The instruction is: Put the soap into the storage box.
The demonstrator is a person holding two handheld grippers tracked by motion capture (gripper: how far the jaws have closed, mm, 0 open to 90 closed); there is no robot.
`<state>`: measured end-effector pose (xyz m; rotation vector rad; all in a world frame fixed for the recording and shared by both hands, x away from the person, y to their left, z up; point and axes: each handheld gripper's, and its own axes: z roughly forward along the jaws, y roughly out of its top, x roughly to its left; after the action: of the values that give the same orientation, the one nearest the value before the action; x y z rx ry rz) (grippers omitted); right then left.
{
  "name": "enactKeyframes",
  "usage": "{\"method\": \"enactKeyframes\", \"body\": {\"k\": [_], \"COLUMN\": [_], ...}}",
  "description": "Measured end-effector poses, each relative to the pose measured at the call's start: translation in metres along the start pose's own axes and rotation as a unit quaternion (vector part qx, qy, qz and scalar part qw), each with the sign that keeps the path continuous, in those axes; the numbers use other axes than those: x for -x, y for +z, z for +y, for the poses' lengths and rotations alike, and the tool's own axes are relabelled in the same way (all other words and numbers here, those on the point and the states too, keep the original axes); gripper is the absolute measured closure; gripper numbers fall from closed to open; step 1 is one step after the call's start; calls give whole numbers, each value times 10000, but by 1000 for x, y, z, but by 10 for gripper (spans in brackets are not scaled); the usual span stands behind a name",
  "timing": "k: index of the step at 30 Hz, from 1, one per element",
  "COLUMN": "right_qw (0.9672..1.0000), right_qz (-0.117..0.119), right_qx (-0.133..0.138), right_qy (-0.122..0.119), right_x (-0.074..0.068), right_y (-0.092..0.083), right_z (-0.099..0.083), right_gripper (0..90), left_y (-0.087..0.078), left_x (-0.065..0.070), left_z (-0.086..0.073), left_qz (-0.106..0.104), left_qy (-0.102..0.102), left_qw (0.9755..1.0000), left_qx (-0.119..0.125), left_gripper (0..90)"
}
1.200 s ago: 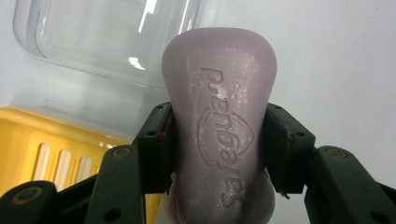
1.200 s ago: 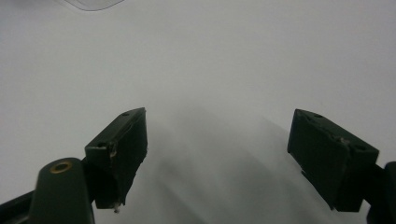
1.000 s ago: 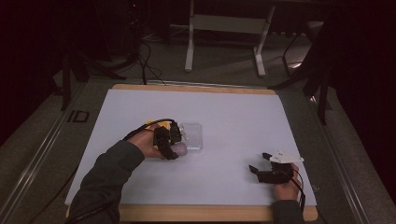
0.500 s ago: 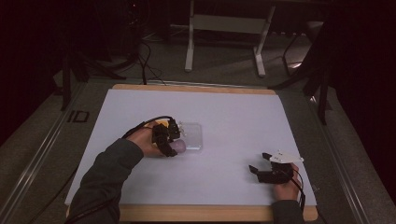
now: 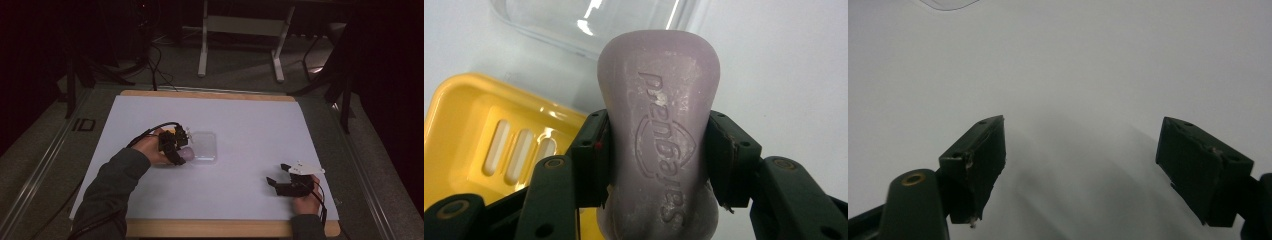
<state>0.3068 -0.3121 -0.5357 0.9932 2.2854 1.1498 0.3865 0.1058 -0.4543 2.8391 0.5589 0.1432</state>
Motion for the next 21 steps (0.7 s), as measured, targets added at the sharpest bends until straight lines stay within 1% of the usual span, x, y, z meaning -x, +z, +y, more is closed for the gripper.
{"method": "enactKeyframes", "body": {"k": [10, 18, 21], "right_qw": [10000, 10000, 10000], "right_qz": [0, 1, 3], "right_qx": [-7, -7, -6], "right_qy": [-3, -1, 0], "right_x": [0, 0, 0], "right_y": [0, 0, 0], "right_z": [0, 0, 0], "right_gripper": [197, 197, 197], "left_y": [-1, -4, -5], "left_x": [-5, -8, -10], "left_z": [-3, -4, -5], "left_qz": [108, 205, 240], "left_qy": [-124, -225, -313], "left_qw": [9999, 9995, 9992], "left_qx": [-14, -84, -51], "left_gripper": [495, 495, 495]}}
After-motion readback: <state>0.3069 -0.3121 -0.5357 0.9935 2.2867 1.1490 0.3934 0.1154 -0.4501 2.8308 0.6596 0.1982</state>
